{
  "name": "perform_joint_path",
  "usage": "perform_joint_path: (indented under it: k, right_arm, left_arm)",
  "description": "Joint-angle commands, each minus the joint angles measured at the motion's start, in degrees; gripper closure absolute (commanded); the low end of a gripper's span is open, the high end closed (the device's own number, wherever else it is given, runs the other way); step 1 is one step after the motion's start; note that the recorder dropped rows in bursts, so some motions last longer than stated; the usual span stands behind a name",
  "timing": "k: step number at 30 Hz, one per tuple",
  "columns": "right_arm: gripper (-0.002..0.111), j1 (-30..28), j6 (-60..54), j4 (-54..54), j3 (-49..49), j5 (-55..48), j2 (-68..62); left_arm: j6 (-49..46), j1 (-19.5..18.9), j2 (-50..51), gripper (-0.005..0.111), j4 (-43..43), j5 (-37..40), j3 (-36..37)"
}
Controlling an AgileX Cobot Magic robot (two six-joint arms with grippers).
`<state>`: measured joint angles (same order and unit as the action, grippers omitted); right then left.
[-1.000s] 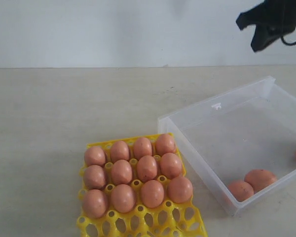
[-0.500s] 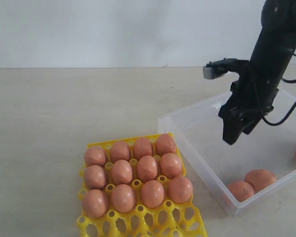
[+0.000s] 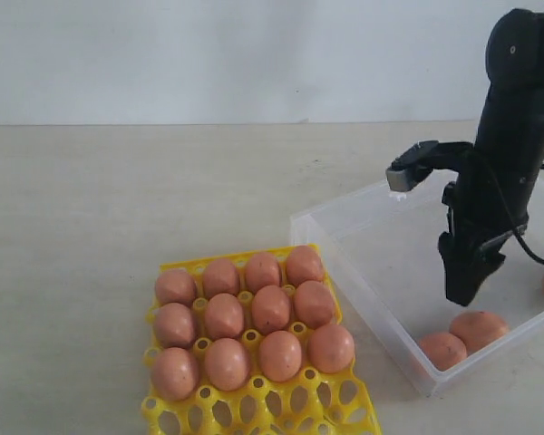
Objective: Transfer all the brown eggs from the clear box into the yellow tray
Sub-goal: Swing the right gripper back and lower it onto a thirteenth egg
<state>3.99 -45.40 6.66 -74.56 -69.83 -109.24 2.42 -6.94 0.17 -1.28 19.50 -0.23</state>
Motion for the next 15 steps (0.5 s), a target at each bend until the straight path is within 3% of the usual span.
perform_joint_path:
  k: [1, 15]
  right_arm:
    - [0.048, 0.13, -9.27, -2.31, 4.35, -0.14, 0.62]
    - [0.048, 0.13, -11.72, 0.44, 6.04, 1.28, -0.87]
  left_arm:
    - [-0.24, 0.19, -0.17, 0.103, 0.0, -0.25, 0.23]
    - [-0.24, 0.19, -0.17, 0.103, 0.0, -0.25, 0.23]
